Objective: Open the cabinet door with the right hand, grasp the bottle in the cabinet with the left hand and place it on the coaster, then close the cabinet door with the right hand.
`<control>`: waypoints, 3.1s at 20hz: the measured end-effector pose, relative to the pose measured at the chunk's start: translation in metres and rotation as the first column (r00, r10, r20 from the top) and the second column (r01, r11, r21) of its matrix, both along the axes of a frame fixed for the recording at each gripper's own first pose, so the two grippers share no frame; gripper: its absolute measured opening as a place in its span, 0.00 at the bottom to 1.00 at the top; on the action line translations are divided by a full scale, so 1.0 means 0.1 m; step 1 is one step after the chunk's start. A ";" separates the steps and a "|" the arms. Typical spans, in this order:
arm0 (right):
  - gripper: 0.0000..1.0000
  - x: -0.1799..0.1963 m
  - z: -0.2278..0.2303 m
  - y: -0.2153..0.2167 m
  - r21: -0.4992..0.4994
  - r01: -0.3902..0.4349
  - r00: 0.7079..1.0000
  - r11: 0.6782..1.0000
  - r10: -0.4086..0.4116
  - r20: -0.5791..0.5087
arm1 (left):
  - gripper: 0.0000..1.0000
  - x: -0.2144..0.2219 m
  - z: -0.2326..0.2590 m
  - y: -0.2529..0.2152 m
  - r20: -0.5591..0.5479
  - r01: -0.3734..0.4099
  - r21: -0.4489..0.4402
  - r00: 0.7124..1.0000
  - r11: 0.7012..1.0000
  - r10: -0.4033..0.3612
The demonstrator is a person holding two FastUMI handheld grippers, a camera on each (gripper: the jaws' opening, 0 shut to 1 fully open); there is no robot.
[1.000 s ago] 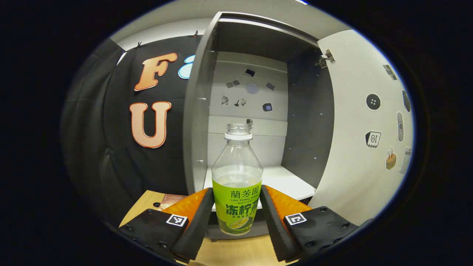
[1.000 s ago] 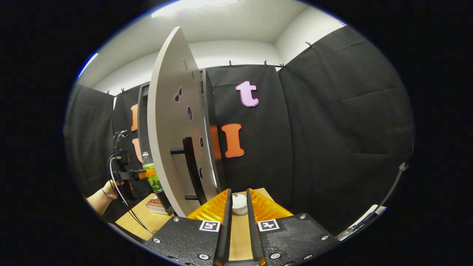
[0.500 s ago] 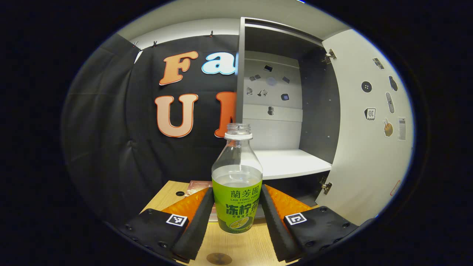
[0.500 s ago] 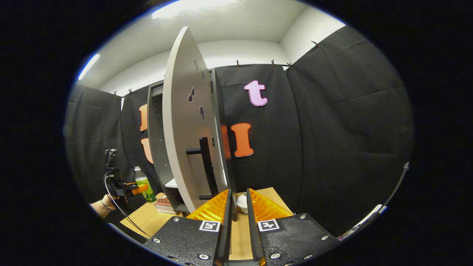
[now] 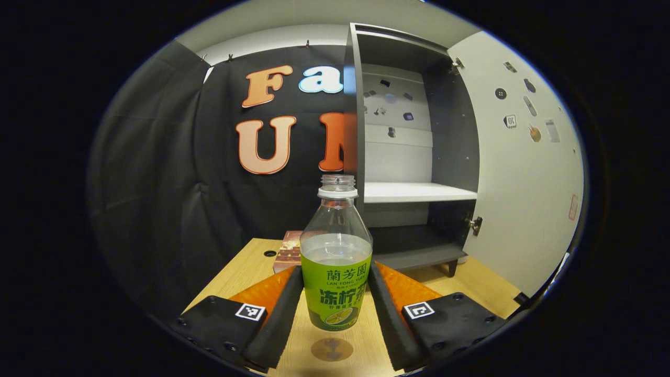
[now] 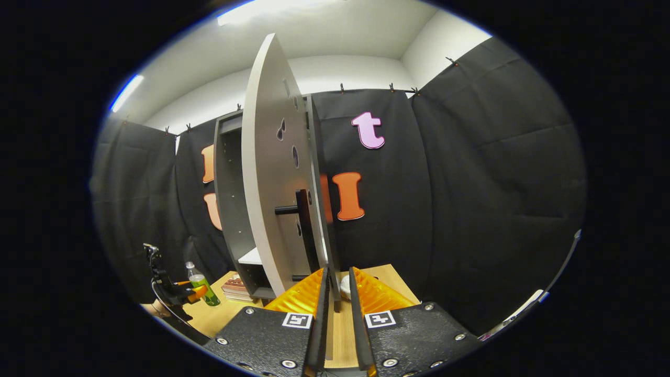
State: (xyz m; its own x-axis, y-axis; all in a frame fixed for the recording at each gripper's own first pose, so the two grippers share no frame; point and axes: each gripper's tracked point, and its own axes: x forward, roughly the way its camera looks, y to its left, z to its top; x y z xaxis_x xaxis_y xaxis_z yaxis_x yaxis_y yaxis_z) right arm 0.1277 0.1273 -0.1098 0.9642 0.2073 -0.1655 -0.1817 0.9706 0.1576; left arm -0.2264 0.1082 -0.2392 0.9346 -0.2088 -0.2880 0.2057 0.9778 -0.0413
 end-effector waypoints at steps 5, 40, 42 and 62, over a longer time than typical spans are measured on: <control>0.23 0.01 -0.12 0.01 0.011 0.020 0.999 1.000 -0.020 -0.030 | 0.82 -0.22 -0.59 0.06 -0.075 -0.006 0.041 0.997 0.999 0.009; 0.23 0.13 -0.40 0.23 -0.048 -0.006 0.994 0.999 0.001 -0.105 | 0.95 -0.42 -1.34 0.05 -0.171 -0.068 0.049 0.982 0.996 0.076; 0.23 0.13 -0.42 0.28 -0.049 -0.025 0.994 0.999 0.019 -0.107 | 0.96 -0.42 -1.28 0.07 -0.166 -0.072 0.049 0.983 0.996 0.079; 0.23 0.11 -0.46 1.03 -0.100 -0.184 0.979 0.978 0.173 -0.112 | 0.96 -0.50 0.97 0.78 0.022 -0.109 -0.003 0.994 0.994 0.109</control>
State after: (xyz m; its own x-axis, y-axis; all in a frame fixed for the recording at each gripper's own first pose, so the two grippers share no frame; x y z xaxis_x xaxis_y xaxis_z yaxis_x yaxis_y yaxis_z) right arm 0.1388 0.2298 -0.1554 0.8902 0.3497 -0.2921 -0.3419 0.9364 0.0792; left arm -0.2760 0.1858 -0.1426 0.9579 -0.1060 -0.2667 0.0990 0.9943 -0.0394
